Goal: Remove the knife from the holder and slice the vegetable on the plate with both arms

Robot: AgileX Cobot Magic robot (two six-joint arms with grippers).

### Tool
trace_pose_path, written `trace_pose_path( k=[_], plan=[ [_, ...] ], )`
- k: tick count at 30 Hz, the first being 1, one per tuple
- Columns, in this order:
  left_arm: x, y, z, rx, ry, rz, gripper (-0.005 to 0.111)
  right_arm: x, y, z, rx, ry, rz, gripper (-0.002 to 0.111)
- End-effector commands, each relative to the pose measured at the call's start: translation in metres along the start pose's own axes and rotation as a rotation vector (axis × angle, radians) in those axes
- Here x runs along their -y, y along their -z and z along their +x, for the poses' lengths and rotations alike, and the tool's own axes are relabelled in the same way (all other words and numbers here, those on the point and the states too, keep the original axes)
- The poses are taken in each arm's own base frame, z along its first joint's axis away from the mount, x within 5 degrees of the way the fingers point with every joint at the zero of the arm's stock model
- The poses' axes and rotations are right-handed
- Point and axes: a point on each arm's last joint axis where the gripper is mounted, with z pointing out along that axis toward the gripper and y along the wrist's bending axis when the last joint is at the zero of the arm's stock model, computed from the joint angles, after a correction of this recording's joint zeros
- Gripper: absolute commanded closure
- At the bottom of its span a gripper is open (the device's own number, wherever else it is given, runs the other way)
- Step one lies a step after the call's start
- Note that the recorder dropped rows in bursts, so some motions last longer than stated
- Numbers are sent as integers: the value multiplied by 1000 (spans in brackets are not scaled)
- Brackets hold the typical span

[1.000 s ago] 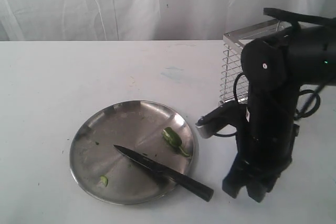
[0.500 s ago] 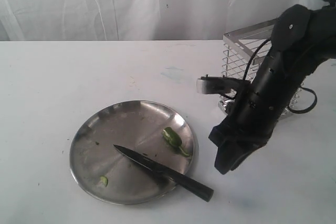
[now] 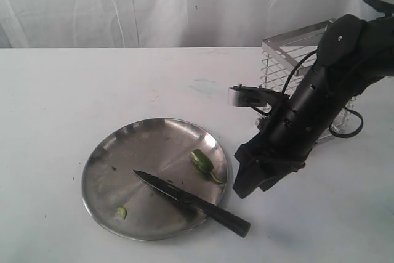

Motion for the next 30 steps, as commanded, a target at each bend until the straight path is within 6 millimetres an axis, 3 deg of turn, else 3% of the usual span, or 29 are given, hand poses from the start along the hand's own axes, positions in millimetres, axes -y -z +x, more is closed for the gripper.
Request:
trace_pose_path(
  k=[1, 8, 17, 30],
  plan=[
    [1, 0, 1, 2, 8, 9, 107, -3, -11, -1, -25, 28, -146, 51],
    [1, 0, 1, 2, 8, 9, 107, 7, -32, -3, -67, 44, -204, 51],
    [1, 0, 1, 2, 8, 9, 107, 17, -41, -7, -53, 47, -159, 51],
    [1, 0, 1, 2, 8, 9, 107, 26, -66, -7, -93, 13, -249, 51]
  ],
)
